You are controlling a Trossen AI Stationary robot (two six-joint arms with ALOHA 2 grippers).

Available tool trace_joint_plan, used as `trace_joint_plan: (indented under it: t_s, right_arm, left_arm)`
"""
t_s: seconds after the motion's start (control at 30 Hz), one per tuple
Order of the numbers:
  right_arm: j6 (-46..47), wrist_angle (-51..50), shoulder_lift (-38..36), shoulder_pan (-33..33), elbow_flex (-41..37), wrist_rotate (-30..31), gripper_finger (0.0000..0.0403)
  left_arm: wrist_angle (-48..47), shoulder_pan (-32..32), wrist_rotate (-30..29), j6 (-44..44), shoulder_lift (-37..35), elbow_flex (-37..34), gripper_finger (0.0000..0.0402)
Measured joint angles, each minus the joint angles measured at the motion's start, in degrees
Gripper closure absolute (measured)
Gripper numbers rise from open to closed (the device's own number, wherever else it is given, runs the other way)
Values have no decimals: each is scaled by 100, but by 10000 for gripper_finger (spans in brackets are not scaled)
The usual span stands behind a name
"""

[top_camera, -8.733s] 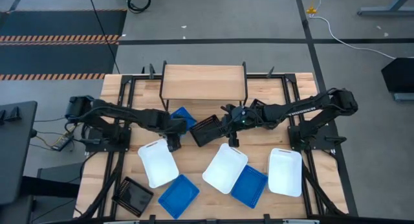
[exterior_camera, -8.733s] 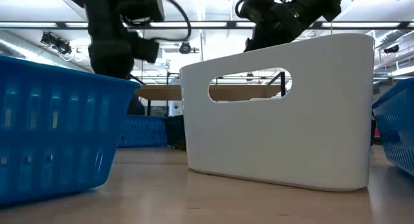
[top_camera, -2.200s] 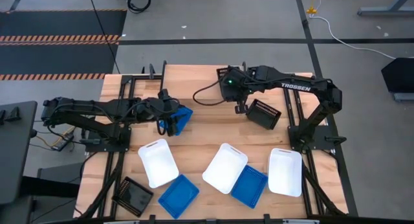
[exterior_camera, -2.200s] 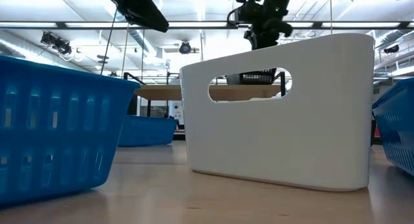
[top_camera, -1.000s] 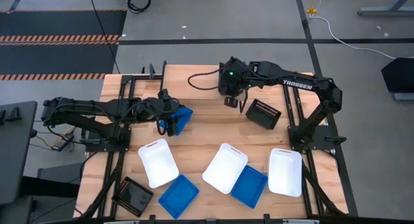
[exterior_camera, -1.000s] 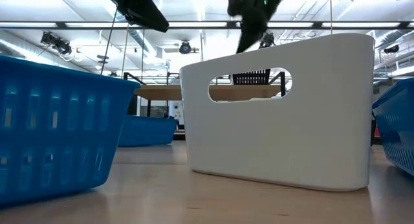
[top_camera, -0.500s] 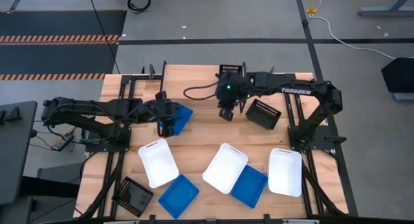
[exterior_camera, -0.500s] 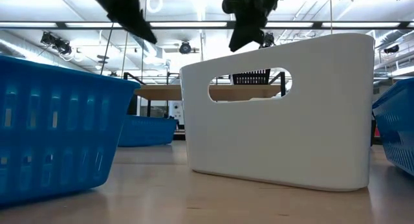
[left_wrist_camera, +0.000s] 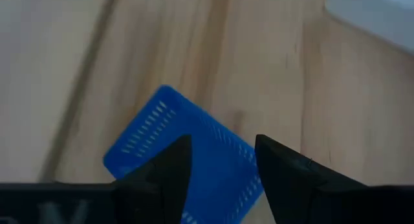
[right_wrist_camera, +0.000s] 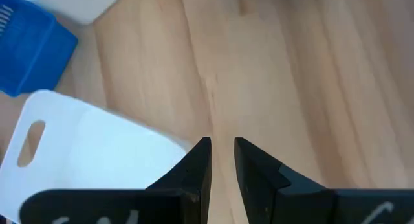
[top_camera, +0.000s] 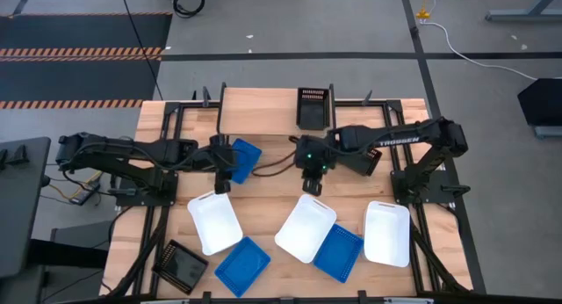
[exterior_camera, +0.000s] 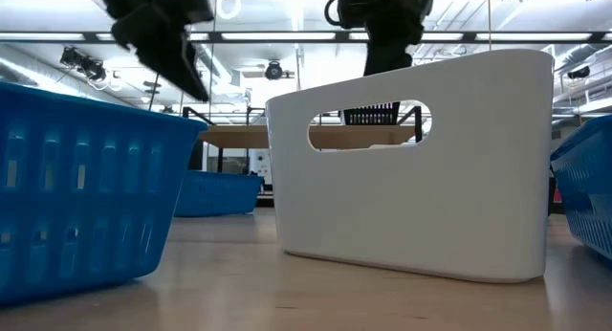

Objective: Stack baskets on shelf by color
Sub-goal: Put the top left blue bin on the shelf

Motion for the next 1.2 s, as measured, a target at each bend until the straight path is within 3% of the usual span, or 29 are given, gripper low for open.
trace_joint_plan:
  t_s: [0.17, 0.4, 0.5, 1.03, 1.2]
  right_arm:
    - [131, 24, 0, 222, -272, 20, 328]
    - [121, 24, -2, 455, -439, 232, 328]
    - [78, 24, -2, 547, -498, 230, 328]
    - [-336, 112, -2, 907, -711, 520, 328]
    - [-429, 101, -2, 924, -711, 558, 328]
  left_arm:
    - [-303, 4, 8, -21, 259, -85, 187]
    - [-522, 2, 915, -188, 745, -84, 130]
    - [-733, 4, 993, -77, 928, -84, 121]
    - [-813, 657, 906, 426, 2174, -81, 128]
    - [-813, 640, 904, 307, 2242, -84, 171]
